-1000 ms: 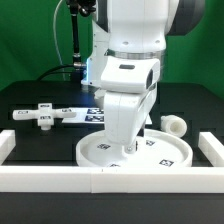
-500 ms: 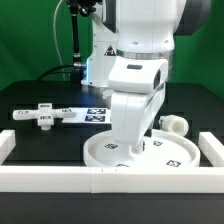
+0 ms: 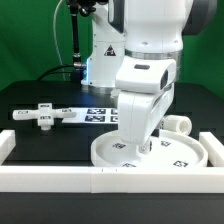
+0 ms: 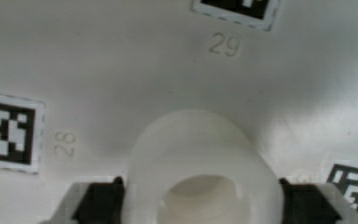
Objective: Assemble round table
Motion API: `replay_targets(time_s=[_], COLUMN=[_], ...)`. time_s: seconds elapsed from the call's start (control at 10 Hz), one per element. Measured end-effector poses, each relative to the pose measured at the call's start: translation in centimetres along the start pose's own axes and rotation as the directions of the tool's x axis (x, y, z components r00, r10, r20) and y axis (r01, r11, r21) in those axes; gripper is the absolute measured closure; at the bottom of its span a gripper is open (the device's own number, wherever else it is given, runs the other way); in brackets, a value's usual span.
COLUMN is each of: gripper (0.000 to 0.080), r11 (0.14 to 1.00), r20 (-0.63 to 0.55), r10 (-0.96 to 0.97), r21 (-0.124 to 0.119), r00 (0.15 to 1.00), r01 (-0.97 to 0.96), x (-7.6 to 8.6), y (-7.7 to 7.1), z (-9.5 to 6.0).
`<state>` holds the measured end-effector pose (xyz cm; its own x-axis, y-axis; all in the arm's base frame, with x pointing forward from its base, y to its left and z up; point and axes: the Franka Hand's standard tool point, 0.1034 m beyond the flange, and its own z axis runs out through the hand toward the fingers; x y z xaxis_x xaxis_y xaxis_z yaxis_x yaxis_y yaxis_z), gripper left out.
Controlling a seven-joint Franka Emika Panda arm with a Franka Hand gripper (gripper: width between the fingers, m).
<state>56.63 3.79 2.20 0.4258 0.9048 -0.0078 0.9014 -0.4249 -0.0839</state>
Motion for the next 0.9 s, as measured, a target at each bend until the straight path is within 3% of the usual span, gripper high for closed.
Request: replay_targets(time_s=[0.5, 0.7, 0.9], gripper=[0.0392, 0.0192, 0.0152], r11=[1.0, 1.0, 0.997], r20=[0.0, 0.0, -0.007], r10=[0.005, 0.005, 0.068], r21=[0.0, 0.0, -0.02], r00=[1.0, 1.0, 0.998], r01=[-0.005, -0.005, -0.068], x=[0.2, 0.2, -0.3], y=[-0.1, -0.1, -0.9], z=[0.0, 0.0, -1.0])
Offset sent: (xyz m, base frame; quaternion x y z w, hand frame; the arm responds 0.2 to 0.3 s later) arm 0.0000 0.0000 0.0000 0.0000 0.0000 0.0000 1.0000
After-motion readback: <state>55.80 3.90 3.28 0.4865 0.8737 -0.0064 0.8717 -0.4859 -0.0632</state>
